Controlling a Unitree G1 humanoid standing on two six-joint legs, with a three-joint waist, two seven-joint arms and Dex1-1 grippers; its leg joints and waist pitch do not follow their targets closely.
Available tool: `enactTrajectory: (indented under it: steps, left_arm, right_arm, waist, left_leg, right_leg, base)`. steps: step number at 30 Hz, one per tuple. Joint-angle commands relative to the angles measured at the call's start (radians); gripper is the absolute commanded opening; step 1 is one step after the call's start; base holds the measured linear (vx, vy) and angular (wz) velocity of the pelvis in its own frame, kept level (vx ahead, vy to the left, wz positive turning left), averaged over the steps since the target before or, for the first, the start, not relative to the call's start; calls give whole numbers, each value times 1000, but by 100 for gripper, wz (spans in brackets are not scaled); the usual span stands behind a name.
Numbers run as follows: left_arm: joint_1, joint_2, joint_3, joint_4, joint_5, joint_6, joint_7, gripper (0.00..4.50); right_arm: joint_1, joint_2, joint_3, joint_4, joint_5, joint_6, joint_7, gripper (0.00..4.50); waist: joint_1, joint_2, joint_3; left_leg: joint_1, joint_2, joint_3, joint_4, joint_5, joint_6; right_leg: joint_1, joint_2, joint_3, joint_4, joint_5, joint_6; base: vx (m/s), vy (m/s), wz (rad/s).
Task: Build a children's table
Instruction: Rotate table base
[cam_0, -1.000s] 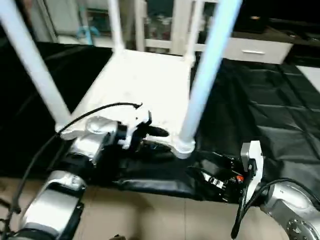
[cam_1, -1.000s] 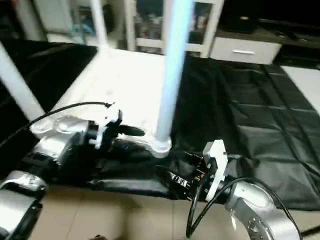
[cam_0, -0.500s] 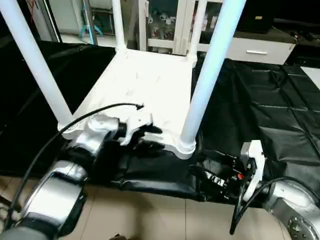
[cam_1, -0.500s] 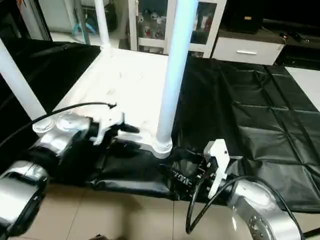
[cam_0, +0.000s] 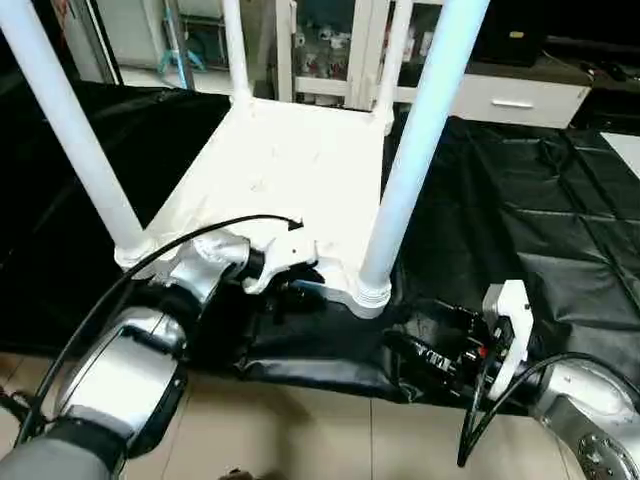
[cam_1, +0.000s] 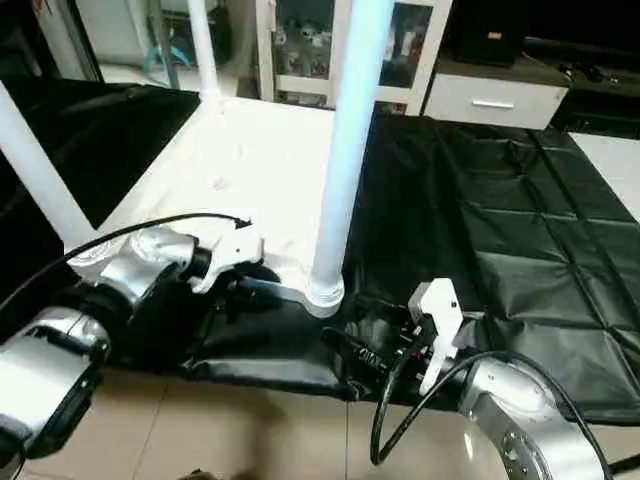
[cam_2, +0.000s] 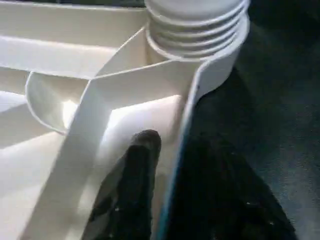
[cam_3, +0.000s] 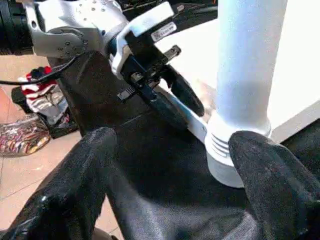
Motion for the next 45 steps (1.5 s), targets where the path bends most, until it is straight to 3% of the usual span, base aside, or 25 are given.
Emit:
enactTrajectory:
  steps: [1, 7, 13, 16, 18, 20, 21, 22, 23, 24, 25, 26, 30, 31, 33, 34, 39, 42, 43, 45]
  left_arm:
    - [-18, 1, -20, 9, 23, -9, 14, 123]
    - [-14, 16, -26, 23, 47, -7, 24, 70]
    - [11, 28, -12, 21, 56, 27, 76, 32]
    - [59, 48, 40, -45, 10, 162, 93, 23]
    - [101, 72, 39, -102, 17, 208, 96, 15]
    - [157, 98, 40, -183, 30, 256, 102, 8]
    - [177, 105, 42, -211, 31, 270, 105, 4]
    - [221, 117, 50, -274, 38, 305, 132, 2]
    - [273, 118, 63, -358, 38, 321, 165, 1]
    - [302, 110, 69, -404, 24, 297, 163, 1]
    - [319, 103, 73, -434, 13, 279, 158, 1]
    - [325, 101, 73, -443, 10, 273, 157, 1]
    - [384, 69, 66, -561, -8, 270, 175, 1]
    - [402, 51, 59, -602, -13, 273, 188, 1]
    - [425, 23, 54, -669, -13, 331, 214, 1]
    - [428, 10, 48, -684, -10, 347, 223, 1]
    - [394, -68, 31, -626, -7, 298, 268, 1]
    - [388, -96, 66, -627, -57, 307, 257, 1]
    - [382, -93, 71, -624, -68, 315, 236, 50]
    - [378, -81, 72, -630, -72, 334, 208, 61]
  right_arm:
    - [-9, -8, -11, 10, -16, -9, -5, 390]
    - [-6, 0, -11, 14, -28, -18, -19, 390]
    - [-11, 19, -20, 28, -55, -45, -55, 390]
    - [-15, 30, -30, 41, -60, -44, -72, 390]
    - [-18, 36, -29, 56, -76, -48, -91, 390]
    - [-27, 44, -26, 78, -101, -55, -119, 390]
    - [-30, 47, -26, 84, -106, -59, -126, 390]
    - [-38, 54, -27, 97, -112, -63, -141, 390]
    - [-51, 60, -29, 116, -129, -67, -165, 390]
    - [-57, 62, -30, 124, -133, -69, -170, 390]
    - [-61, 64, -31, 129, -135, -71, -172, 390]
    - [-62, 64, -31, 131, -137, -70, -174, 390]
    - [-82, 66, -28, 153, -159, -65, -195, 390]
    - [-91, 68, -29, 161, -166, -64, -201, 390]
    - [-104, 72, -27, 173, -172, -68, -210, 390]
    - [-110, 74, -24, 175, -171, -67, -210, 390]
    - [-130, 87, -11, 177, -172, -59, -213, 390]
    - [-132, 89, -11, 180, -170, -60, -211, 390]
    - [-132, 88, -10, 180, -169, -60, -208, 390]
    - [-131, 85, -10, 177, -168, -59, -206, 390]
  waist:
    - [-1, 2, -56]
    - [-2, 2, -56]
    - [-19, 4, -54]
    - [-31, 2, -53]
    - [-40, -4, -51]
    - [-49, 0, -52]
    - [-51, 1, -51]
    - [-54, 3, -51]
    - [-60, -4, -51]
    - [-62, -1, -50]
    - [-66, -10, -50]
    - [-63, -4, -52]
    - [-60, -2, -54]
    - [-62, -15, -53]
    - [-59, -9, -56]
    - [-57, -13, -57]
    - [-35, -11, -58]
    - [-26, -11, -60]
    - [-24, -10, -61]
    - [-21, -11, -62]
  left_leg:
    - [15, 32, -18, -84, -324, 0]
    - [15, 32, -18, -84, -330, -1]
    - [10, 29, -21, -88, -356, -10]
    - [8, 30, -22, -89, -364, -9]
    - [-1, 27, -24, -90, -359, 0]
    - [-8, 28, -31, -94, -338, -5]
    - [-6, 26, -30, -93, -342, -4]
    - [3, 30, -31, -92, -360, -8]
    - [-3, 28, -31, -92, -348, -2]
    - [-2, 29, -31, -93, -347, -1]
    - [-2, 27, -28, -89, -345, 9]
    - [5, 28, -25, -87, -343, 14]
    - [5, 29, -24, -87, -334, 17]
    - [3, 30, -22, -87, -324, 22]
    - [4, 31, -20, -83, -281, 35]
    - [3, 30, -17, -81, -264, 43]
    - [10, 26, -10, -74, -254, 53]
    - [6, 27, -9, -75, -232, 58]
    - [6, 26, -9, -74, -225, 58]
    - [5, 24, -9, -73, -215, 59]
  right_leg:
    - [37, -38, 17, -69, -232, -198]
    - [38, -38, 17, -70, -231, -203]
    - [40, -38, 15, -72, -268, -196]
    - [40, -40, 15, -72, -301, -200]
    - [43, -39, 13, -75, -337, -189]
    - [48, -42, 11, -75, -377, -166]
    - [44, -39, 10, -78, -384, -165]
    - [38, -40, 13, -78, -383, -175]
    - [42, -38, 12, -77, -382, -177]
    - [41, -38, 12, -78, -381, -179]
    - [37, -35, 12, -81, -390, -178]
    - [32, -34, 14, -82, -387, -181]
    - [33, -32, 15, -77, -345, -181]
    - [33, -30, 15, -78, -338, -180]
    - [32, -32, 16, -74, -303, -188]
    - [33, -31, 16, -72, -284, -190]
    - [24, -28, 19, -79, -311, -162]
    - [29, -29, 18, -71, -265, -169]
    - [29, -28, 17, -70, -254, -169]
    - [31, -28, 17, -66, -232, -172]
  base:
    - [0, 0, 0]
    - [0, 0, 0]
    - [0, 0, 0]
    - [0, 0, 0]
    - [0, 0, 0]
    - [0, 0, 0]
    - [0, 0, 0]
    - [0, 0, 0]
    - [0, 0, 0]
    - [0, 0, 0]
    - [0, 0, 0]
    - [0, 0, 0]
    - [0, 0, 0]
    - [0, 0, 0]
    - [0, 0, 0]
    - [0, 0, 0]
    - [0, 0, 0]
    - [0, 0, 0]
    - [0, 0, 0]
    - [0, 0, 0]
